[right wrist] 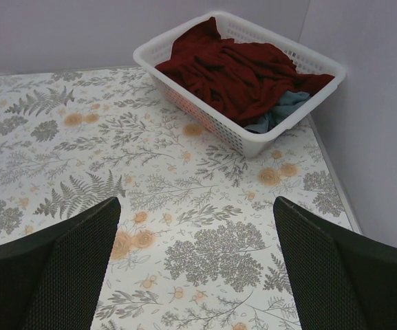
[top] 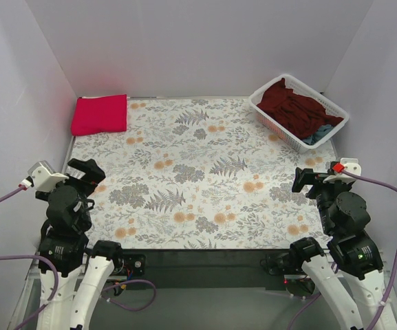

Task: Fold and stack the t-shirts
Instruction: Reset both grippers

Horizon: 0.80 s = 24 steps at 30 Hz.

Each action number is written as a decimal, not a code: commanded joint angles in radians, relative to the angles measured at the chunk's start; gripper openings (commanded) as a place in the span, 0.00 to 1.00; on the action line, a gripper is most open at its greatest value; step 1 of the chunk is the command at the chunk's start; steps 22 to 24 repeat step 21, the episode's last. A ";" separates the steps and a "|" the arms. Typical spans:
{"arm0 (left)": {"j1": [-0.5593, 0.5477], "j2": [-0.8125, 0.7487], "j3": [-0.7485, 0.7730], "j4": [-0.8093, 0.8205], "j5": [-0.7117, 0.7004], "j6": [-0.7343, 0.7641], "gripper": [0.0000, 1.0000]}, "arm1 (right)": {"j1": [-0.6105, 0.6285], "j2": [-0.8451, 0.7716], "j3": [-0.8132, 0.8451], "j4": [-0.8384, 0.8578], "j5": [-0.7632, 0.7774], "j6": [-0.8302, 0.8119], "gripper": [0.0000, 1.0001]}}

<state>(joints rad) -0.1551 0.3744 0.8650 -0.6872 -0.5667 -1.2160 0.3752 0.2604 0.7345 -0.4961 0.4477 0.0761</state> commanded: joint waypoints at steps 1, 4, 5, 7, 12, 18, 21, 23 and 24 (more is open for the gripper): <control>-0.006 0.006 -0.021 0.011 -0.027 -0.013 0.98 | -0.001 -0.004 0.002 0.074 0.016 -0.050 0.98; -0.008 0.001 -0.053 0.031 -0.019 -0.017 0.98 | -0.002 -0.007 0.000 0.073 0.013 -0.052 0.98; -0.008 0.000 -0.061 0.034 -0.019 -0.016 0.98 | -0.001 -0.010 -0.003 0.077 0.009 -0.052 0.98; -0.011 0.006 -0.075 0.043 -0.022 -0.013 0.98 | -0.001 -0.018 -0.007 0.082 0.002 -0.052 0.98; -0.012 -0.006 -0.104 0.087 -0.010 -0.002 0.98 | -0.001 -0.018 -0.010 0.087 -0.012 -0.064 0.98; -0.017 -0.014 -0.130 0.120 0.024 0.029 0.98 | -0.001 -0.024 -0.015 0.090 -0.020 -0.067 0.98; -0.024 -0.015 -0.124 0.126 0.022 0.044 0.98 | -0.002 -0.023 -0.017 0.097 -0.018 -0.068 0.98; -0.024 -0.015 -0.124 0.126 0.022 0.044 0.98 | -0.002 -0.023 -0.017 0.097 -0.018 -0.068 0.98; -0.024 -0.015 -0.124 0.126 0.022 0.044 0.98 | -0.002 -0.023 -0.017 0.097 -0.018 -0.068 0.98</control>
